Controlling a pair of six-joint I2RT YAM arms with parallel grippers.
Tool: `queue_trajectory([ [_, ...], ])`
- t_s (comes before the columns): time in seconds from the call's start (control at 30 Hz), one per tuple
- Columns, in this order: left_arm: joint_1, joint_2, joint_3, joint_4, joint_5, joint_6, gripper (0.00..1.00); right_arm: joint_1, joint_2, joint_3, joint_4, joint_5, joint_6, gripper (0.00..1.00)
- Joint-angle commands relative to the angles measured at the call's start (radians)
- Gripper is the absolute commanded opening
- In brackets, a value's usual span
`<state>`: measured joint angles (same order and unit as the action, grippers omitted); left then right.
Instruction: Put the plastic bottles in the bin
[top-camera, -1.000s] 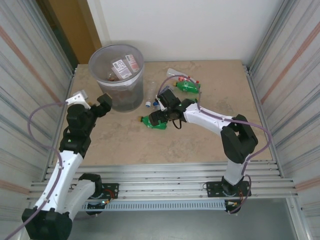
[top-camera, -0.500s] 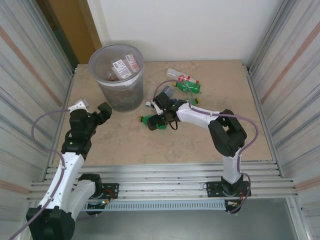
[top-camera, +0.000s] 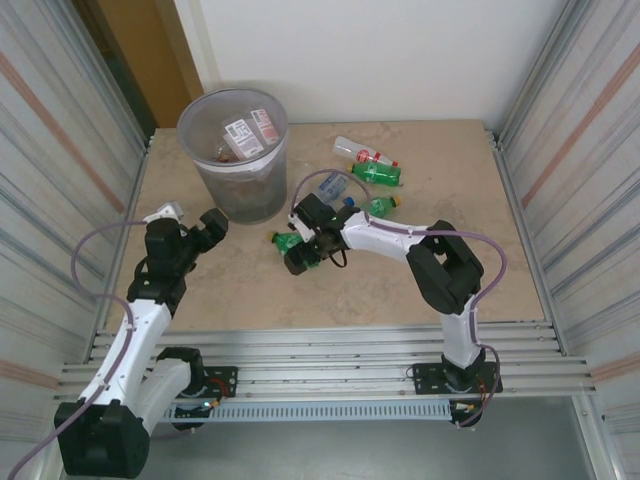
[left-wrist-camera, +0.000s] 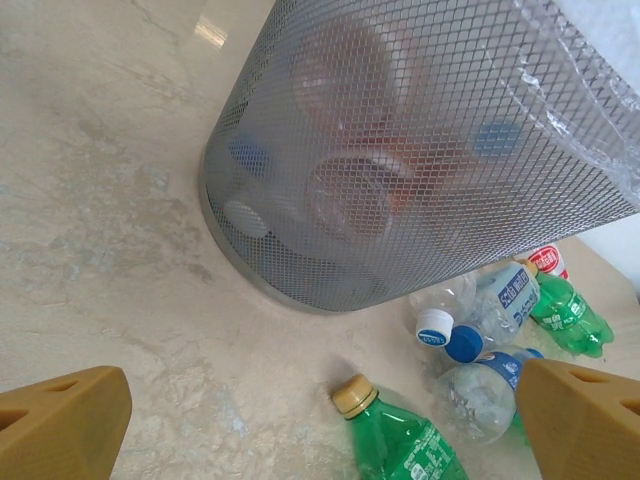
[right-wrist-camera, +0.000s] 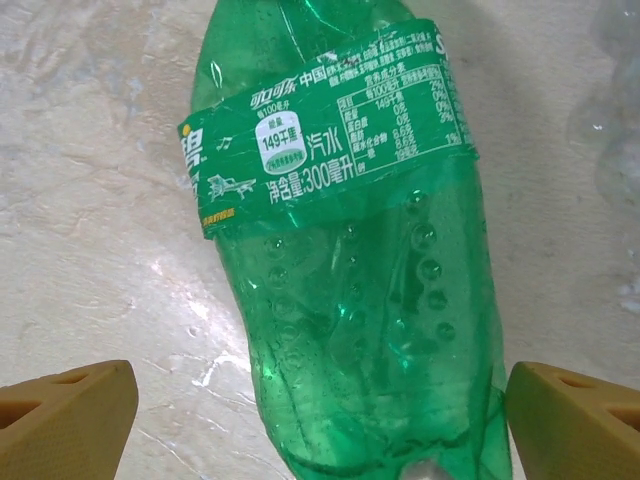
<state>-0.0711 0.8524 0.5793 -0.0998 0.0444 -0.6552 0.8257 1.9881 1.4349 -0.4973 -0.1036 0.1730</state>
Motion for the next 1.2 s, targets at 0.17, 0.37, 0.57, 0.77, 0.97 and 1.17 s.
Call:
queue_trajectory([
  [0.17,0.01,0.01,-0.008,0.044,0.022,-0.016,0.99,0.003,0.098,0.087,-0.029,0.026,-0.038,0.93],
  [0.37,0.009,0.009,-0.008,0.044,0.02,-0.017,0.99,0.016,0.148,0.13,-0.04,0.042,-0.071,0.93],
  [0.57,0.01,0.012,-0.001,0.039,0.015,-0.018,0.99,0.041,0.186,0.162,-0.07,0.053,-0.096,0.83],
  [0.77,0.009,0.019,0.005,0.032,0.008,-0.035,0.99,0.078,0.174,0.174,-0.105,0.071,-0.115,0.58],
  [0.97,0.01,0.017,0.018,0.03,0.029,-0.031,0.99,0.087,0.126,0.169,-0.103,0.067,-0.114,0.4],
  [1.17,0.009,-0.001,0.02,0.036,0.048,-0.016,0.99,0.087,0.037,0.131,-0.054,0.072,-0.094,0.31],
])
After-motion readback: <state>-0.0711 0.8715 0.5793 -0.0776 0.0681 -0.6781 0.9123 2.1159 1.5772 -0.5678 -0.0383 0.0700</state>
